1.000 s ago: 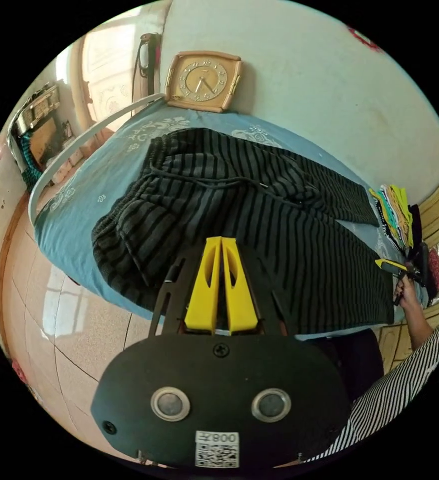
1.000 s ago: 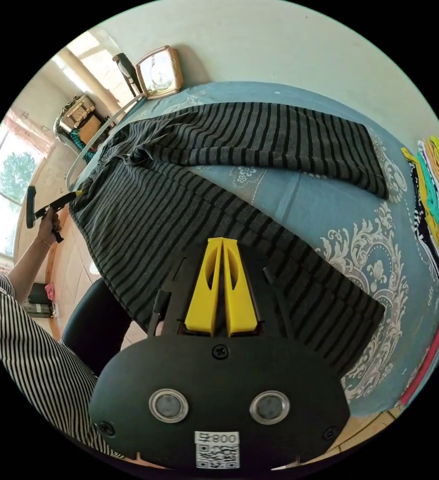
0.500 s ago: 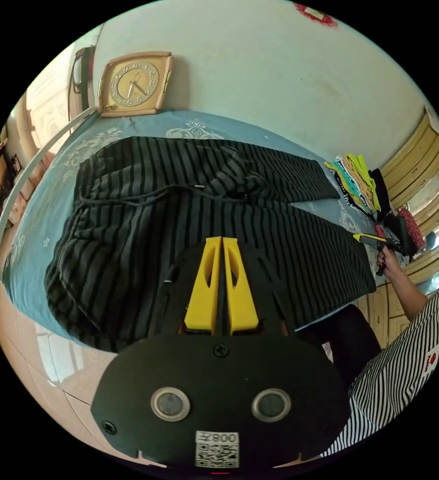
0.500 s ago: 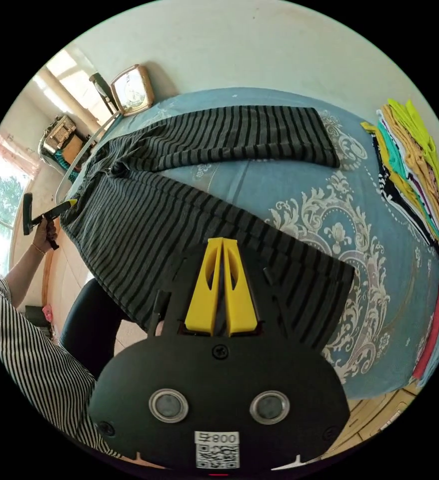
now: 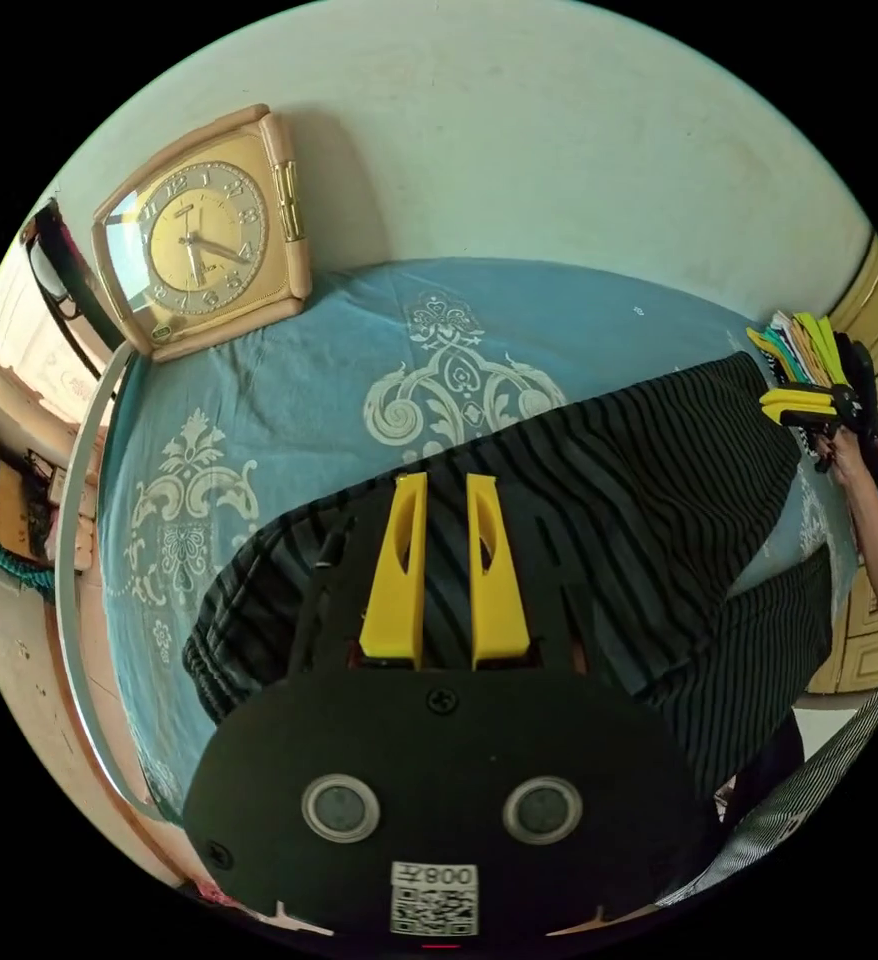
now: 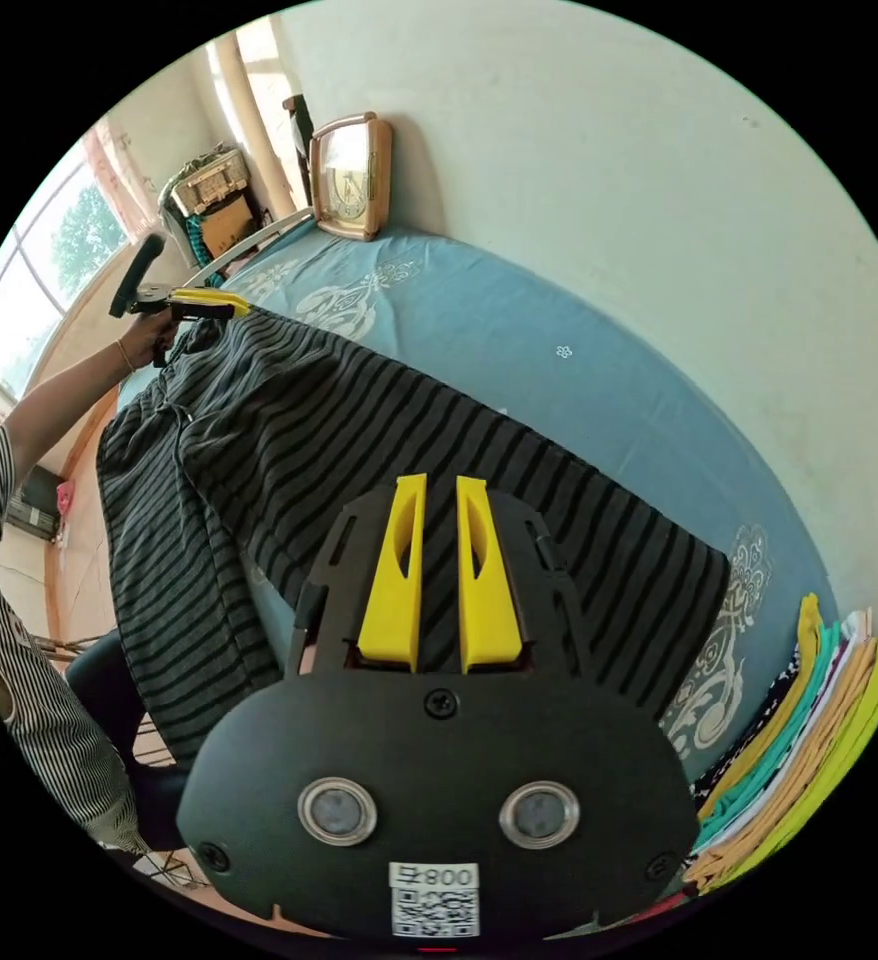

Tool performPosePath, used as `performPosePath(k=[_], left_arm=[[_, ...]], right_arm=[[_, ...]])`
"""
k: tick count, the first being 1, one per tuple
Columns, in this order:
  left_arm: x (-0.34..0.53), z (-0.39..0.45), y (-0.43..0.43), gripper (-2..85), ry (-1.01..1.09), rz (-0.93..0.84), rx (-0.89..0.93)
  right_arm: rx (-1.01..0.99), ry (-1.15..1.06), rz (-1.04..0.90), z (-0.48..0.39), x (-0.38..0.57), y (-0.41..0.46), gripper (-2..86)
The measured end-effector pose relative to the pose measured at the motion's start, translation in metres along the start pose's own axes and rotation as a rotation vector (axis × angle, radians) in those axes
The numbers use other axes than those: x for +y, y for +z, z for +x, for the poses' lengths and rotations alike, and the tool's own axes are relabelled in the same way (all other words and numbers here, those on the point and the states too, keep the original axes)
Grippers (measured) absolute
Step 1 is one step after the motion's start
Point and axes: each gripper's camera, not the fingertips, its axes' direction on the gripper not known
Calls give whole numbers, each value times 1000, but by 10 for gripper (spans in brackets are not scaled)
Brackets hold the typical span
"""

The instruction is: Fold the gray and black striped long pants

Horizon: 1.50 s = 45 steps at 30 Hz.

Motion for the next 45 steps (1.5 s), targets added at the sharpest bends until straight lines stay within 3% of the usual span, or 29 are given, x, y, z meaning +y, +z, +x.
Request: performPosePath(k=[11, 22, 30, 36, 45], left_arm=[[-69, 39, 74, 88, 221, -223, -200], [-94, 88, 97, 48, 447, -272, -194], [-95, 93, 90, 28, 386, -266, -105], [-84, 109, 74, 13, 294, -261, -185], [-34, 129, -22, 7, 255, -93, -220]], right_arm=[[-40, -191, -7, -42, -96, 60, 75], [96, -349, -125, -83, -141, 105, 89], [47, -346, -168, -91, -152, 123, 85], [-49, -241, -154, -85, -148, 115, 39], [27, -260, -92, -131, -110, 49, 18]])
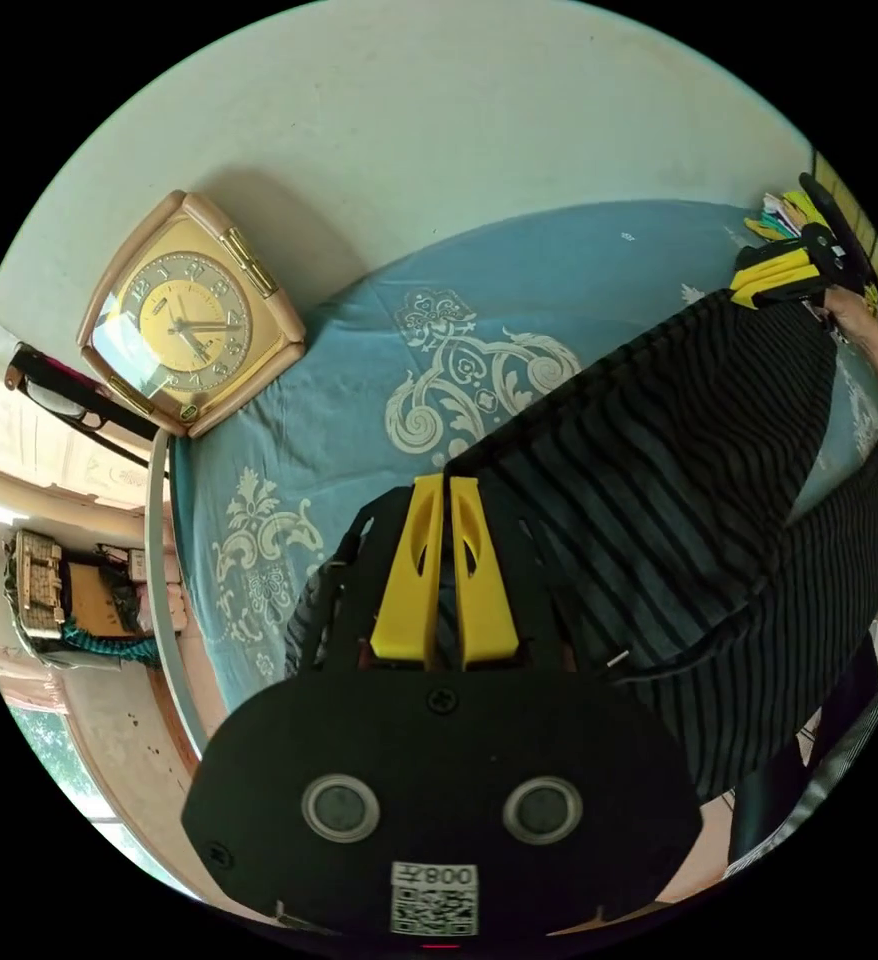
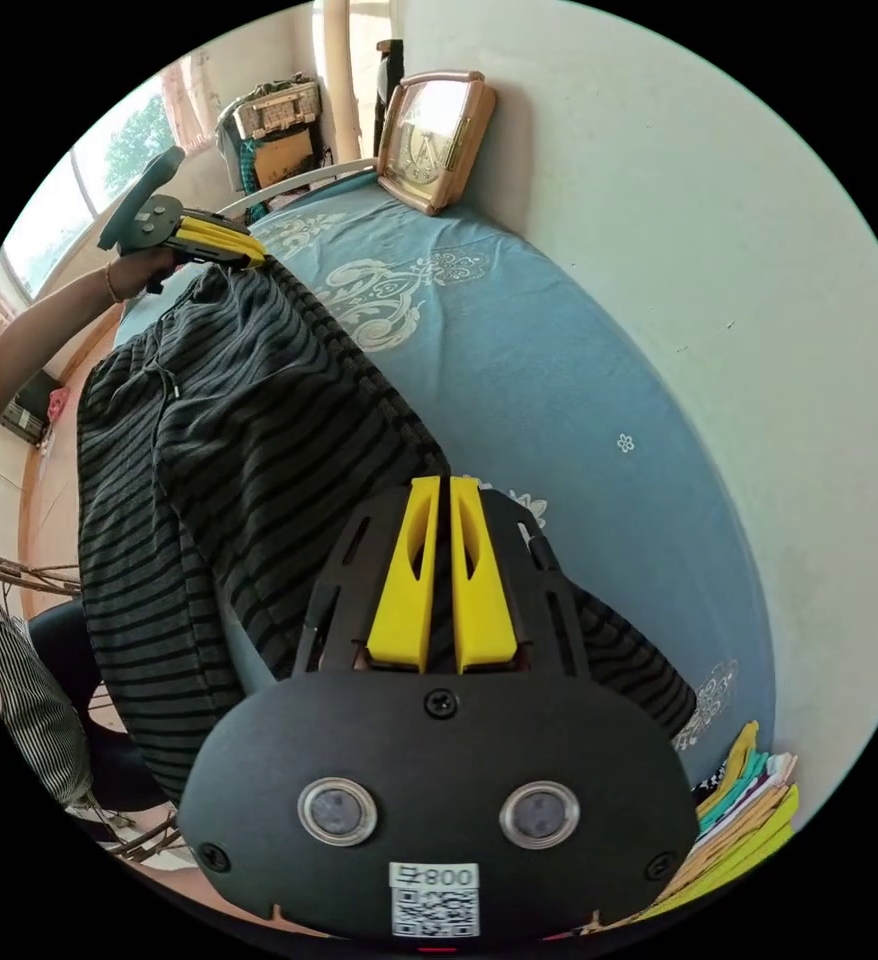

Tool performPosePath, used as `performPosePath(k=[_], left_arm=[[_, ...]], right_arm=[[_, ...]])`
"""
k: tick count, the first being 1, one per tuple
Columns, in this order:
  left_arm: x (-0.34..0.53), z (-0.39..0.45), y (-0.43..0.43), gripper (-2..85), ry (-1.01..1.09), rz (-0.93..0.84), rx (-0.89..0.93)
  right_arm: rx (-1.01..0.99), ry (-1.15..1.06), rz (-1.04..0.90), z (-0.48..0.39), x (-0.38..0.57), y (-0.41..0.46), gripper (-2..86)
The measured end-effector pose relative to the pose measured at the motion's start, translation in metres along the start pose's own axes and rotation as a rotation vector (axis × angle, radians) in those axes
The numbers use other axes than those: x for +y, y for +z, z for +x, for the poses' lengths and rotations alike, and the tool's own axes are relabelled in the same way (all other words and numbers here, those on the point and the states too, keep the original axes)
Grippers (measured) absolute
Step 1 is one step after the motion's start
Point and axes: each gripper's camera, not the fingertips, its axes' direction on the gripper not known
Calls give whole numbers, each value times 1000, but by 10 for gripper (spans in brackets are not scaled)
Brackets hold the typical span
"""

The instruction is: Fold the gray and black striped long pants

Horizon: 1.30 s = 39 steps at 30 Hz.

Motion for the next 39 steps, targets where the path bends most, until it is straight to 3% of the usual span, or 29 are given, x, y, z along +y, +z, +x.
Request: performPosePath(k=[6, 14, 26, 33, 39], left_arm=[[69, 23, -90, 7, 22, 104, -13], [211, 61, -181, 7, -40, 152, 20], [385, 100, -182, 6, -171, -25, 107], [447, 88, -213, 5, -271, 51, 116], [500, 86, -200, 5, -288, -12, 154]], right_arm=[[33, 31, 99, -59, 52, -78, 15], [108, 12, 130, -208, 142, -142, 15], [84, 10, -23, -371, 221, -125, 19], [88, 41, -32, -405, 238, -131, 20], [85, 20, -106, -429, 258, -113, 21]])
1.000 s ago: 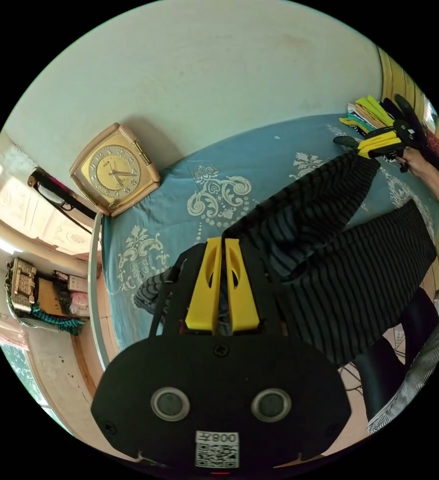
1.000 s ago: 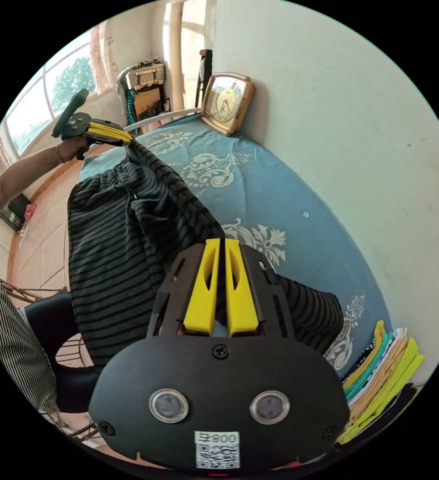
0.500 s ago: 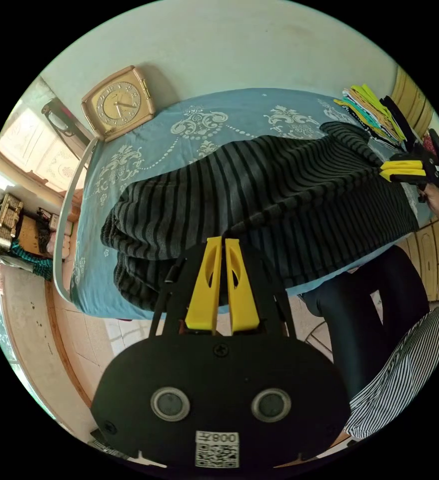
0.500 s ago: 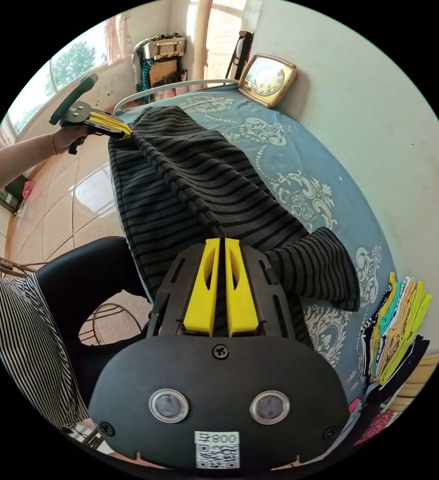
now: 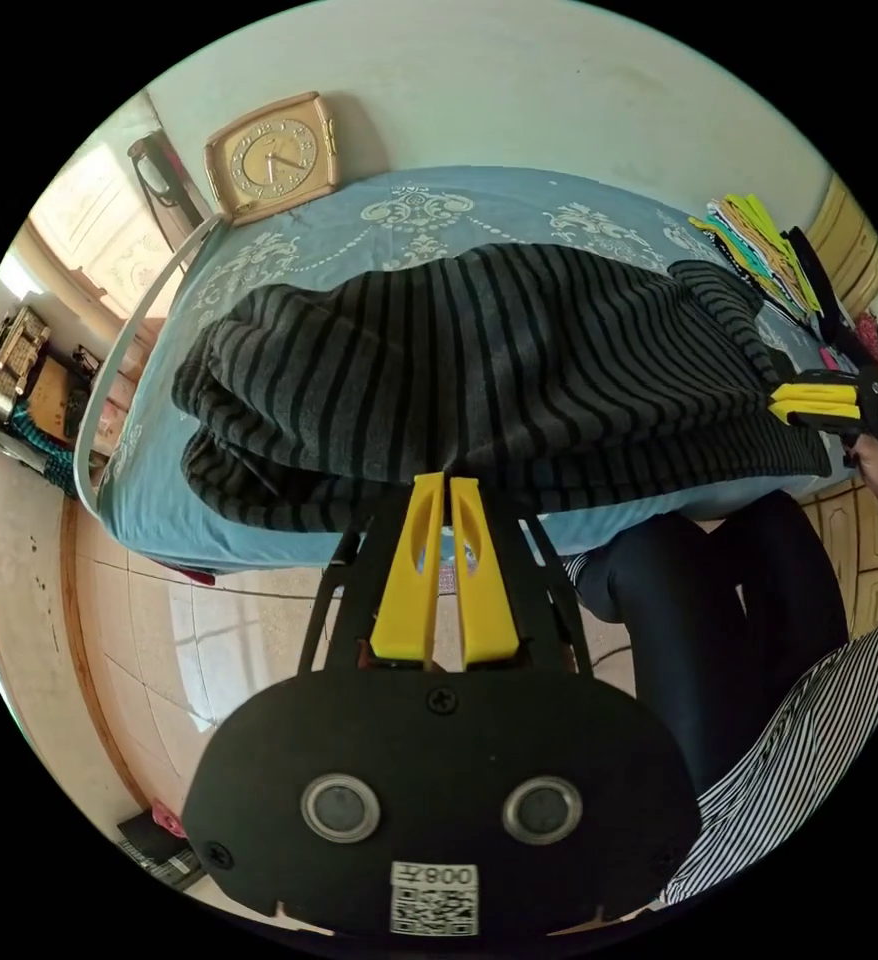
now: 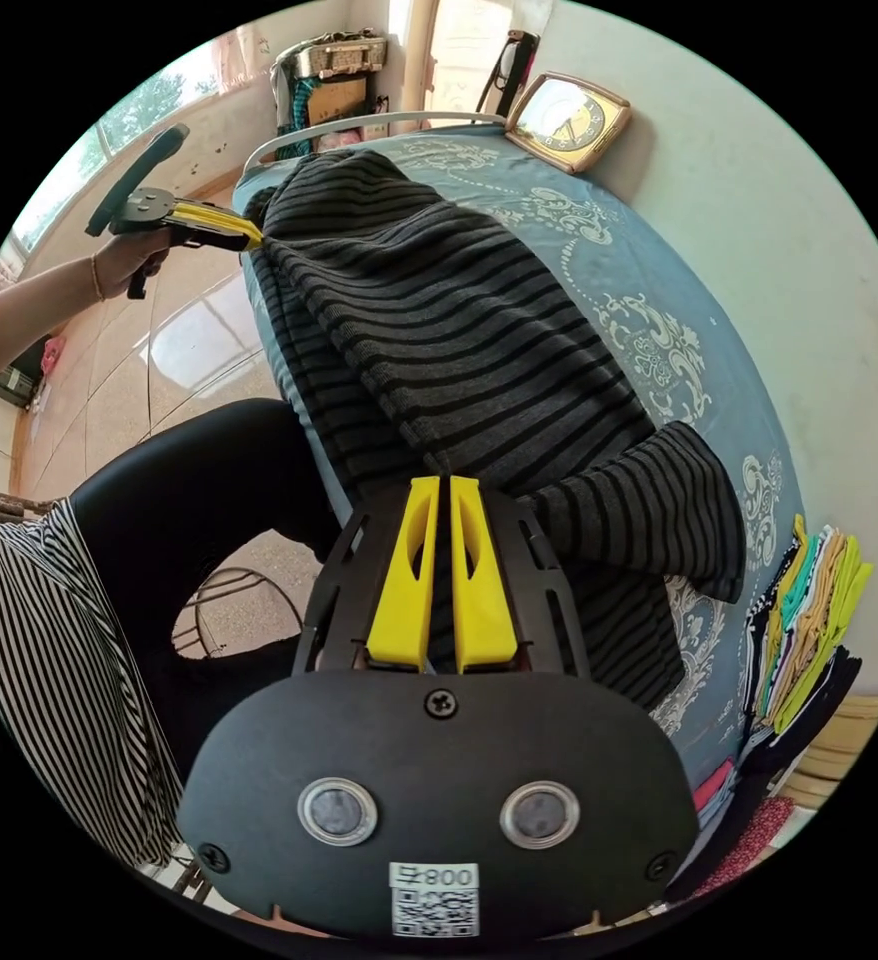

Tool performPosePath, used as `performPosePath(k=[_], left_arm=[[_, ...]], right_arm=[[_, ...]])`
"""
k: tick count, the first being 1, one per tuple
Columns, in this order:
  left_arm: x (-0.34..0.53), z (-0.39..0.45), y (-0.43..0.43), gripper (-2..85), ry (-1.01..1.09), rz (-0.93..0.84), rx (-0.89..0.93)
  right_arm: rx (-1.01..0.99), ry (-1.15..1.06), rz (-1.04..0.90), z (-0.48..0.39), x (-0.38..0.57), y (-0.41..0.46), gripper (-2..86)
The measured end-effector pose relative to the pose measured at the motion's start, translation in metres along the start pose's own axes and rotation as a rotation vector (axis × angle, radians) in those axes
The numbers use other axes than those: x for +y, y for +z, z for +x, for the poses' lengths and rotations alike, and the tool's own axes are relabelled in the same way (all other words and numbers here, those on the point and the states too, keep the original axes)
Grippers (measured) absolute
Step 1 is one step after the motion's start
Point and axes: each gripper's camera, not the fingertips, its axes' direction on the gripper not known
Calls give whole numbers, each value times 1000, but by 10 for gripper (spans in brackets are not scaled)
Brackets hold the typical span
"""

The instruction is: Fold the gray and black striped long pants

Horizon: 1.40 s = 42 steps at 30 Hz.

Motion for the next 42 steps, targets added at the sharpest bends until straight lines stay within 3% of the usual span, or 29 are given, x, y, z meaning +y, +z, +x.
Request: performPosePath(k=[9, 15, 19, 22, 29, 35, 42], left_arm=[[60, -53, -17, 2, -102, 38, 35], [99, -98, 4, 2, -167, -79, 50], [126, -138, -18, 4, -237, 17, 130], [135, -161, -30, 11, -268, 81, 244], [168, -238, 3, 36, -589, 98, 635], [198, -286, 26, 17, -800, 124, 836], [228, -303, -5, 14, -760, 215, 740]], right_arm=[[-59, 36, 16, -9, 18, 2, 20], [-80, -5, -69, -25, 29, 38, 19], [-124, 24, -66, -19, 34, 40, 18], [-130, 34, -4, -15, 43, 19, 18], [-150, 58, -3, -9, 53, 21, 18], [-186, 79, 21, 2, 62, 17, 18], [-201, 51, 54, -1, 78, 7, 22]])
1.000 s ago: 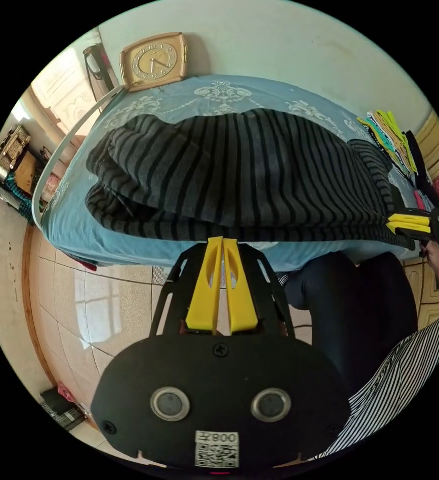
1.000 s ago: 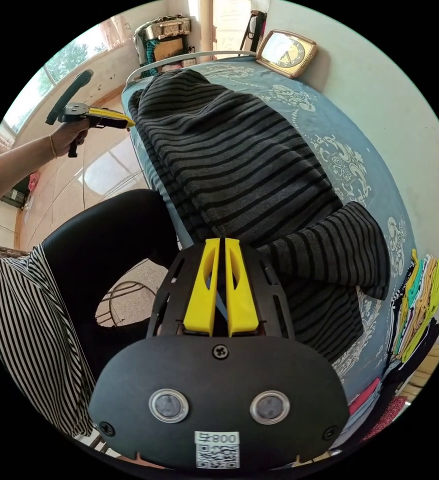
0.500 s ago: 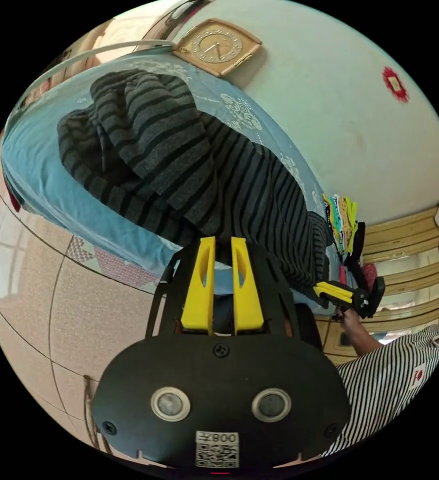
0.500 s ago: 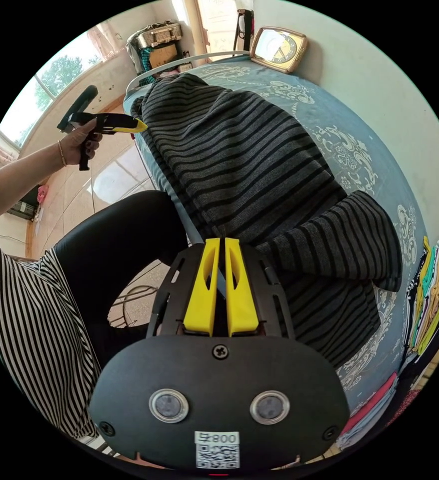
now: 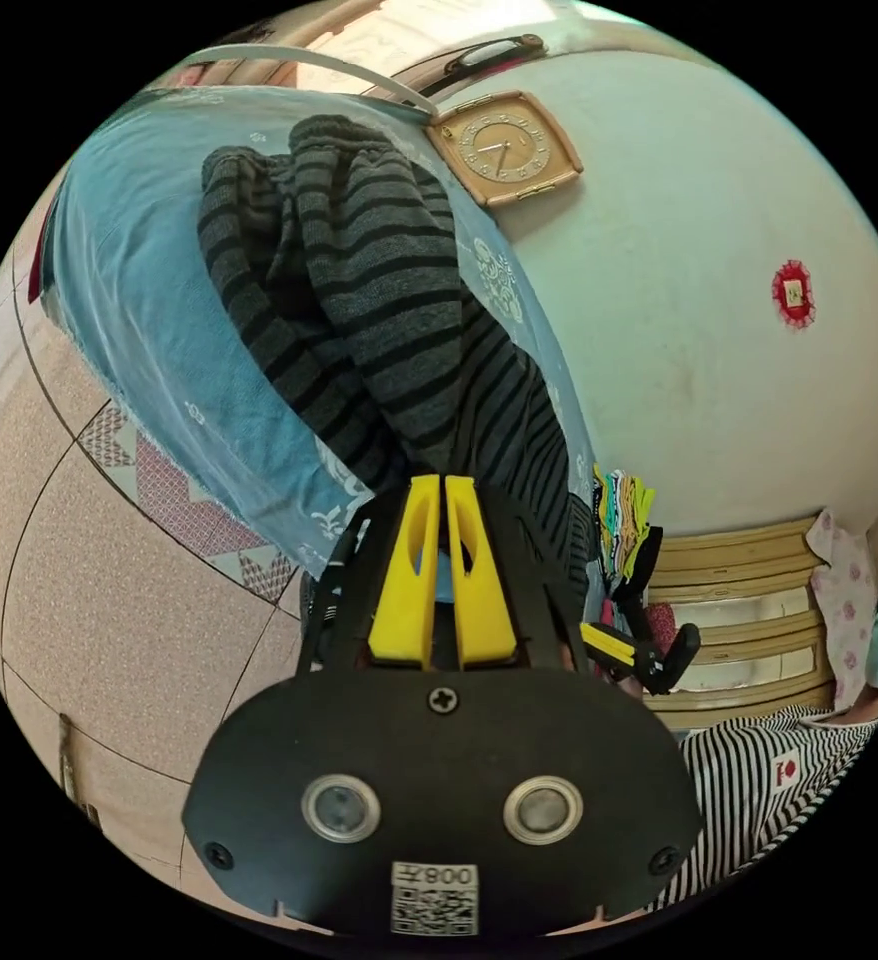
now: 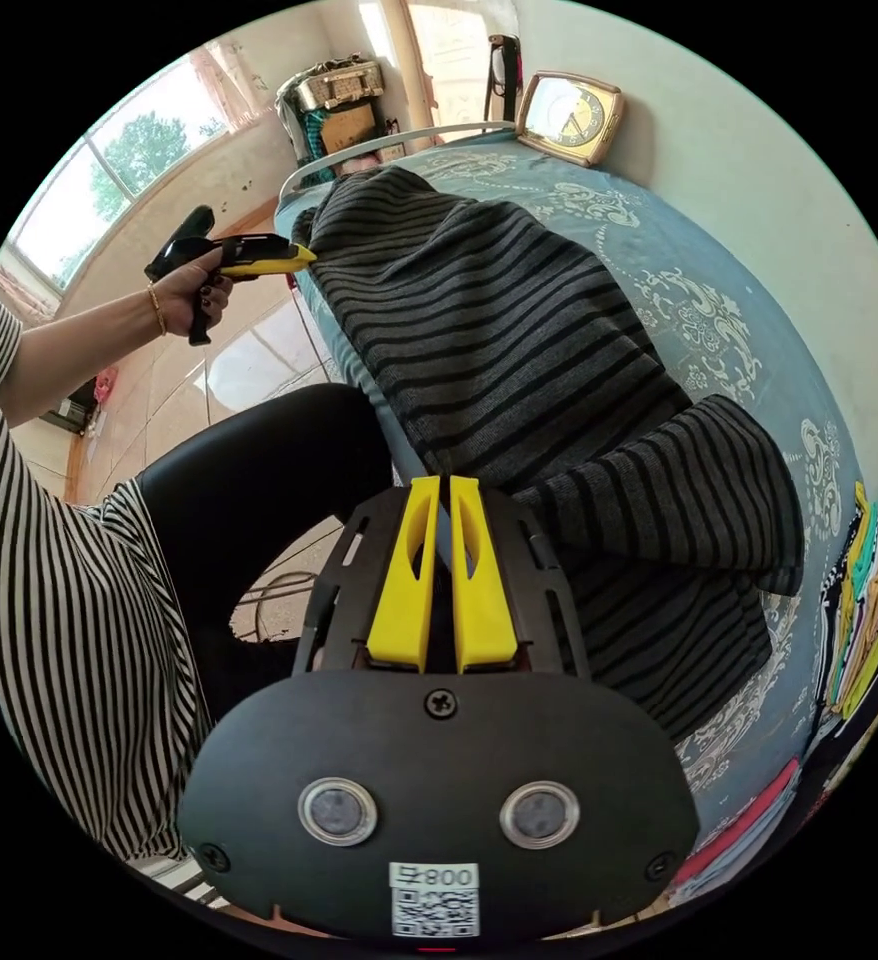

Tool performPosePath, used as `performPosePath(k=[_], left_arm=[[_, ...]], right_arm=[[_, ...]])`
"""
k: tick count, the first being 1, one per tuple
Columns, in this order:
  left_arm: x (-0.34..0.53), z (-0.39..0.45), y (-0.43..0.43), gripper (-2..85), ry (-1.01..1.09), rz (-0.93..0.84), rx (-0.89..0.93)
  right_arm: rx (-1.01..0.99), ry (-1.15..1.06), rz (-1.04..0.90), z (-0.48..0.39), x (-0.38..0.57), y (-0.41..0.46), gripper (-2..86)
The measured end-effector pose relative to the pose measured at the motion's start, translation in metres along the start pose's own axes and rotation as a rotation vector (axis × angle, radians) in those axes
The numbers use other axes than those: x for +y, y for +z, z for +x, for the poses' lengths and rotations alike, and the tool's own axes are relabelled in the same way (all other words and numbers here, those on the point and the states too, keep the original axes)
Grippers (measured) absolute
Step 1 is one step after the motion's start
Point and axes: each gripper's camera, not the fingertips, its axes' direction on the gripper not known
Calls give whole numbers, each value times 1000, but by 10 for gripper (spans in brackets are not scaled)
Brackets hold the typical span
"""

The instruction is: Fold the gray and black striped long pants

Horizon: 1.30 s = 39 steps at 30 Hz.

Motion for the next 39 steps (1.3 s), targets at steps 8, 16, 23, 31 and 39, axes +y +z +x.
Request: performPosePath(k=[8, 16, 23, 31, 39], left_arm=[[-3, -19, -20, 45, 46, 2, -11], [-72, -22, -65, 94, 128, 136, -228], [-135, -33, -42, 79, 75, 133, -391], [-130, -31, -17, 31, 69, 146, -336], [-100, -32, -15, 25, 91, 207, -323]], right_arm=[[-101, 42, -66, 28, 11, 36, 37], [-287, 156, 141, 46, 4, -4, 65], [-186, -240, 130, -45, -134, 51, 80], [-71, -444, -48, -101, -166, 120, 26], [-305, -307, 96, -62, -151, 64, 10]])
